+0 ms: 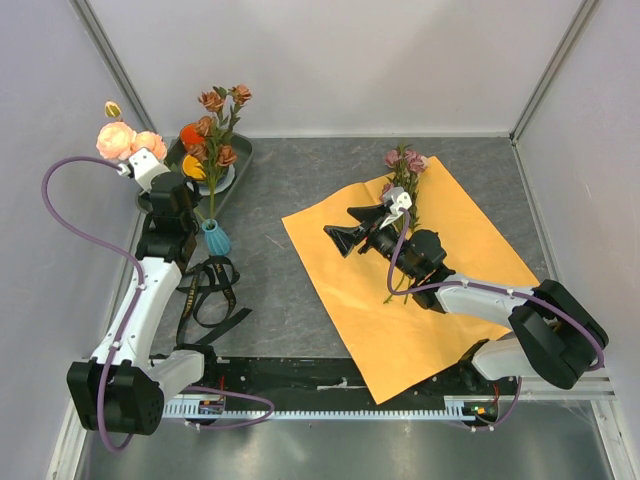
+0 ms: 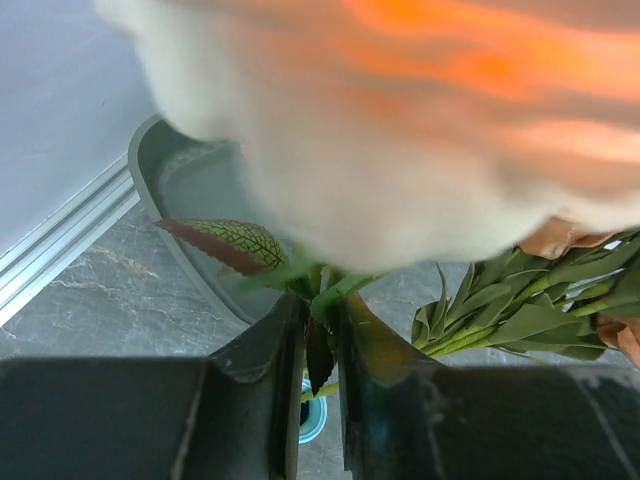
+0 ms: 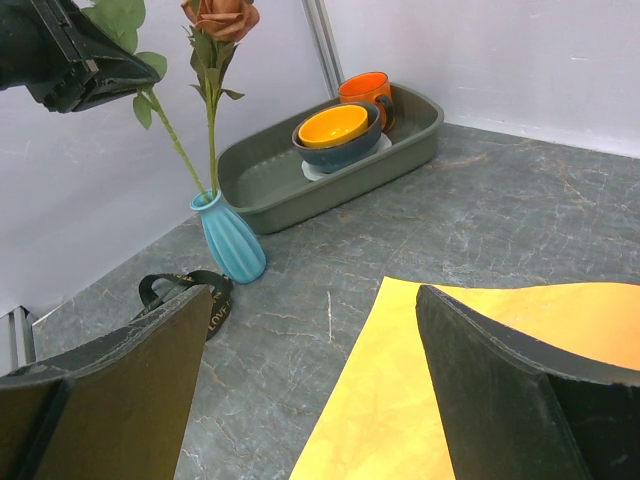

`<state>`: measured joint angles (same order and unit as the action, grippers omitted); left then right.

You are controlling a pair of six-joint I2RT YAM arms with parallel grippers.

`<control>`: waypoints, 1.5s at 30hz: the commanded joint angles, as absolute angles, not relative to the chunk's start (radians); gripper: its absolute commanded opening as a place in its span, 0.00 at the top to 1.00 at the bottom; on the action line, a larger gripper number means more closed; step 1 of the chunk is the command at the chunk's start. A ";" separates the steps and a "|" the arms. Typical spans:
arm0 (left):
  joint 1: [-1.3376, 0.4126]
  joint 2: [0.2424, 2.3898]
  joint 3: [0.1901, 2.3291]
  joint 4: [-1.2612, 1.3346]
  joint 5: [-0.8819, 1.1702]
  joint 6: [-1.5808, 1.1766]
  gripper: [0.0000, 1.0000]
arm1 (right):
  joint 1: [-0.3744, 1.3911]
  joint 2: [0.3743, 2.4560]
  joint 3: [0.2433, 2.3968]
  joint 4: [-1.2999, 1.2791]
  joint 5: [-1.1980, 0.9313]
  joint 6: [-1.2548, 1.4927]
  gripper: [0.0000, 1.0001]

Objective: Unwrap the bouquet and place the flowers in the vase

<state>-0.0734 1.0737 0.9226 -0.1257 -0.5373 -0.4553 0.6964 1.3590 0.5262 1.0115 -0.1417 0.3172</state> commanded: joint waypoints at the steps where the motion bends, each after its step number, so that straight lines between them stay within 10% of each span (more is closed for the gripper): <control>1: -0.071 1.081 0.939 -0.156 -0.528 -0.502 0.74 | 0.695 1.364 0.563 1.040 -0.155 0.304 0.09; 12: -0.071 1.063 0.934 -0.166 -0.534 -0.508 0.52 | 0.695 1.367 0.566 1.037 -0.155 0.302 0.09; 21: -0.071 1.009 0.937 -0.207 -0.528 -0.506 0.03 | 0.695 1.373 0.572 1.029 -0.155 0.304 0.09; 30: -0.071 0.830 0.925 -0.344 -0.387 -0.565 0.01 | 0.695 1.370 0.595 0.956 -0.114 0.298 0.09; 41: -0.090 0.667 0.704 -0.116 0.567 -0.775 0.21 | 0.632 1.382 0.891 0.220 0.497 0.566 0.02; 45: -0.396 0.658 0.592 0.014 0.554 -0.798 0.22 | 0.479 1.391 0.895 0.045 0.382 0.663 0.02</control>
